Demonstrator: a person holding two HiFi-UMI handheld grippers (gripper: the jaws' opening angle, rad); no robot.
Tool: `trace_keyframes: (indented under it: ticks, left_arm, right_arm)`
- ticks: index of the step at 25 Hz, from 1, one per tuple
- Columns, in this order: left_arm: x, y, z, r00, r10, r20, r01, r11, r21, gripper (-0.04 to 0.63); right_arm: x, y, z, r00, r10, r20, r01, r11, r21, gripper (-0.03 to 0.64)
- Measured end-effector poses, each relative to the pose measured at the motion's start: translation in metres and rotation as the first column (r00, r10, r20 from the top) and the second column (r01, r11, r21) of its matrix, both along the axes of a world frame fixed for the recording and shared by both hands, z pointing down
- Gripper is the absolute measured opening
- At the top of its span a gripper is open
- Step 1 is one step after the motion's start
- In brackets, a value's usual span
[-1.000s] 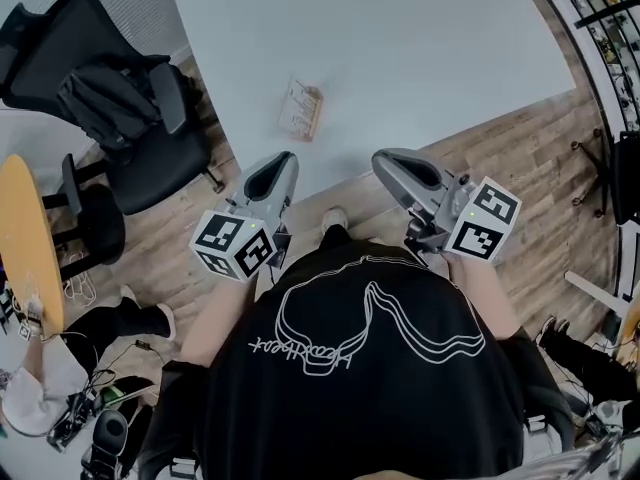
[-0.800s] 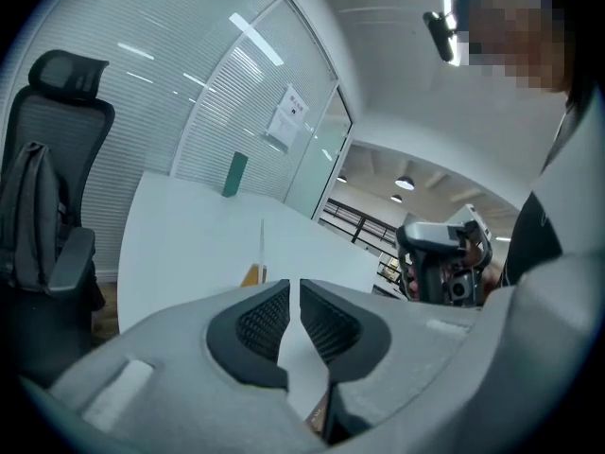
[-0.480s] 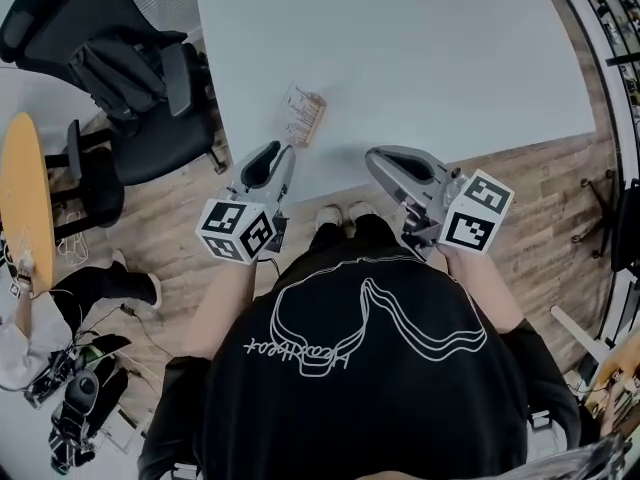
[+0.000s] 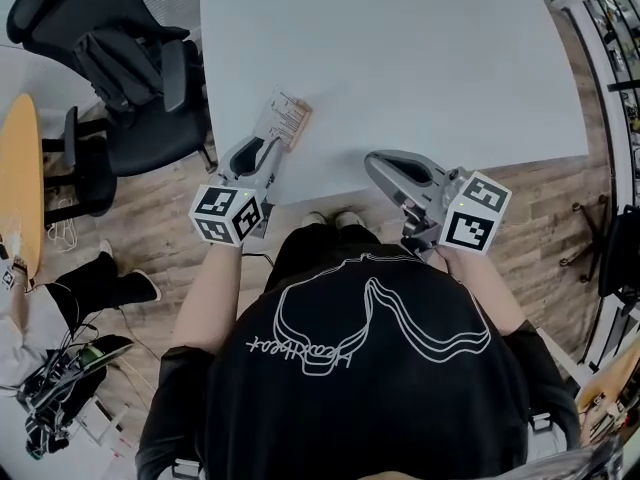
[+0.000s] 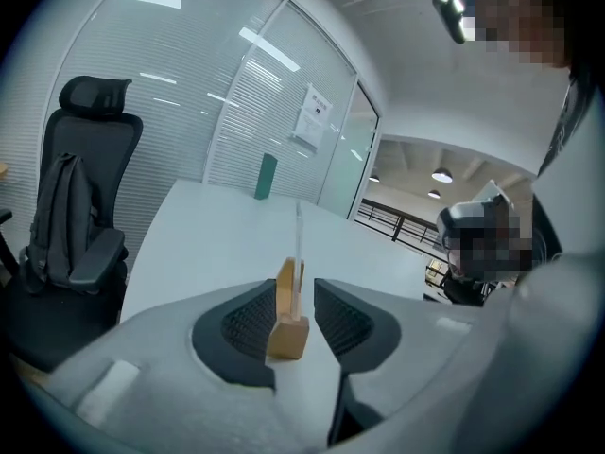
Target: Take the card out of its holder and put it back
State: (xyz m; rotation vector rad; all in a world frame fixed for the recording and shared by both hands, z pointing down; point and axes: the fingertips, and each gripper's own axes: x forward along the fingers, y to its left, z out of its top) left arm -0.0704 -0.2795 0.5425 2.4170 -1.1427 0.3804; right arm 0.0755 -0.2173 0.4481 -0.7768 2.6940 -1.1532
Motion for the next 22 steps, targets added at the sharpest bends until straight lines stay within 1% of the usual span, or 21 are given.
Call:
trace_keyframes:
  ticks: [6,8,10,14,17,22]
  left_arm:
    - [0.0,-0.006,0.0,1.0,-0.01,-0.003,0.011,0.999,0.033,0.115]
    - [0.003,-0.006,0.001,1.0,-0.004,-0.011,0.005,0.999,0.032,0.114]
    - [0.008,-0.003,0.0,1.0,0.012,-0.003,-0.012,0.999,0.039,0.11]
    - [0.009,-0.004,-0.003,0.999,0.016,0.034,-0.018,0.998,0.053,0.067]
    - [0.007,-0.006,-0.003,0.999,0.011,0.036,-0.013,0.999,0.05,0.044]
    - [0.013,-0.003,-0.003,0.999,0.016,0.042,-0.018,0.998,0.055,0.028]
  right_arm:
    - [0.008,0.005,0.004,0.999,-0.033,-0.029,0.033,0.999,-0.002,0.009]
    - [0.012,0.006,0.007,0.998,-0.036,-0.043,0.035,0.999,-0.006,0.009]
    - [0.015,0.009,0.008,0.998,-0.04,-0.058,0.039,0.999,-0.007,0.009]
    - [0.011,0.015,0.005,0.995,-0.077,-0.06,0.077,0.997,0.005,0.009]
    - [0.005,0.015,0.0,0.993,-0.104,-0.058,0.105,0.994,0.02,0.009]
    - [0.009,0.016,0.003,0.993,-0.107,-0.055,0.107,0.994,0.006,0.009]
